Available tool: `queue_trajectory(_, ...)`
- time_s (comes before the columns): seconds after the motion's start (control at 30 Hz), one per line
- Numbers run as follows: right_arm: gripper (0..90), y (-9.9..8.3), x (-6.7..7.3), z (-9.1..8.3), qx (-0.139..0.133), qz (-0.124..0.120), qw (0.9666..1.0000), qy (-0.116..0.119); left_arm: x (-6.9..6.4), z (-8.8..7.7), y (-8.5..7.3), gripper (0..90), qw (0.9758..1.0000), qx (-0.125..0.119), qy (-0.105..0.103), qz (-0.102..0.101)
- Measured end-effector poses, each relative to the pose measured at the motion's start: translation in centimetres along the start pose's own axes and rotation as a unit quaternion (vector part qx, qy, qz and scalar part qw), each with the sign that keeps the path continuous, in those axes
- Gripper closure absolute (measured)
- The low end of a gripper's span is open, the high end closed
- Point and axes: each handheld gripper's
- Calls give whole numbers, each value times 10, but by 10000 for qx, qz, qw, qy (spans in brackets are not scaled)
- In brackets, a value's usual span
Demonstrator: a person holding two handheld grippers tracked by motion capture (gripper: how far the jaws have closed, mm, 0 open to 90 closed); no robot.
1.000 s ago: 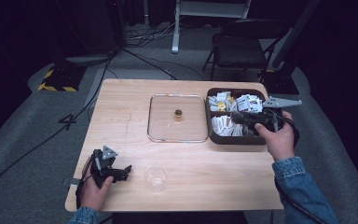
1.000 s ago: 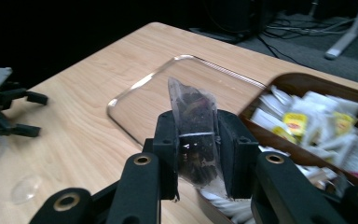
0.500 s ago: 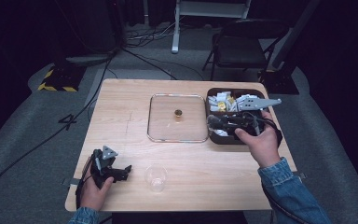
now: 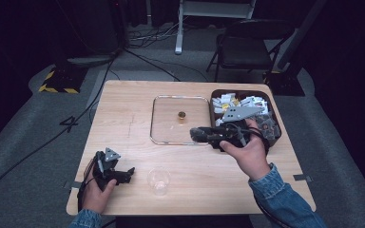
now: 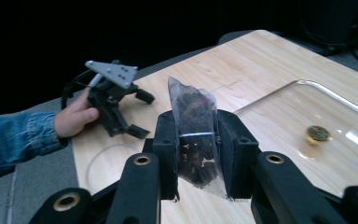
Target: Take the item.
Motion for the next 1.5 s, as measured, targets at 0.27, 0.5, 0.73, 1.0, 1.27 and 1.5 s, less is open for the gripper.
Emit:
queue_trajectory(0.27, 709, -1, 20, 21, 100, -64, 9993, 356, 0, 0, 0, 2, 10000, -1, 0, 0)
queue_trajectory(0.5, 709, -7, 32, 32, 25, 33, 9982, 603, 0, 0, 0, 2, 10000, -1, -1, -2)
queue_trajectory(0.73, 709, -19, 42, 48, 151, 1, 9974, 705, 0, 0, 0, 2, 10000, 1, -3, -5)
queue_trajectory(1.0, 709, -32, 49, 61, 242, -83, 9972, 699, 0, 0, 0, 2, 10000, -1, -13, 16)
queue_trajectory(1.27, 708, -44, 59, 72, 295, -178, 9966, 751, 0, 1, 0, 2, 10000, -4, -11, 15)
queue_trajectory(1.5, 708, -57, 62, 83, 495, -153, 9948, 879, 0, 1, 0, 2, 10000, -5, -12, 15)
Point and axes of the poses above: each handheld gripper's, and its own axes: z roughly forward along the jaws, y roughly out of its top, x roughly to its left, and after that the axes turned 15 degrees about -x, right-handed
